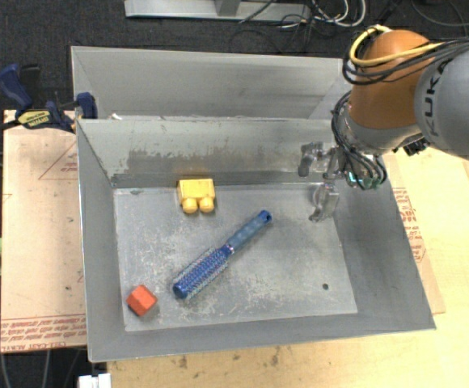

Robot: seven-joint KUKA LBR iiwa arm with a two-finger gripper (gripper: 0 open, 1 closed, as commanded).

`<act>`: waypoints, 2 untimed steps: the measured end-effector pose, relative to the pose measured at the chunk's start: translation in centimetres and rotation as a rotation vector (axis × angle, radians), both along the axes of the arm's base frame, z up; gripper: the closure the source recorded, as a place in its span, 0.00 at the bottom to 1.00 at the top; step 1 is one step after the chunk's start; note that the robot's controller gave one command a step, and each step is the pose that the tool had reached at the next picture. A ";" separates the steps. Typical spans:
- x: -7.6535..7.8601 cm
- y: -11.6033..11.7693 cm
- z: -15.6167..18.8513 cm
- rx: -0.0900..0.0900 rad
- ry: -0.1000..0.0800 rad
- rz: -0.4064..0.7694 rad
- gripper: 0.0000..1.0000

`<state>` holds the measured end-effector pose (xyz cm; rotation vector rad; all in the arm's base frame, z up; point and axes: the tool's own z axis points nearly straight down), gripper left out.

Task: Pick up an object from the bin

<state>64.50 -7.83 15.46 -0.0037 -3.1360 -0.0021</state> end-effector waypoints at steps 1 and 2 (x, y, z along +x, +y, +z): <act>-0.4 7.7 -8.6 0.002 -0.004 0.247 0.00; -3.5 11.4 -8.4 0.003 -0.007 0.522 0.00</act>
Offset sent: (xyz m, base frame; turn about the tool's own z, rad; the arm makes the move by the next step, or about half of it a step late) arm -0.0031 0.0748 -0.0846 -0.2470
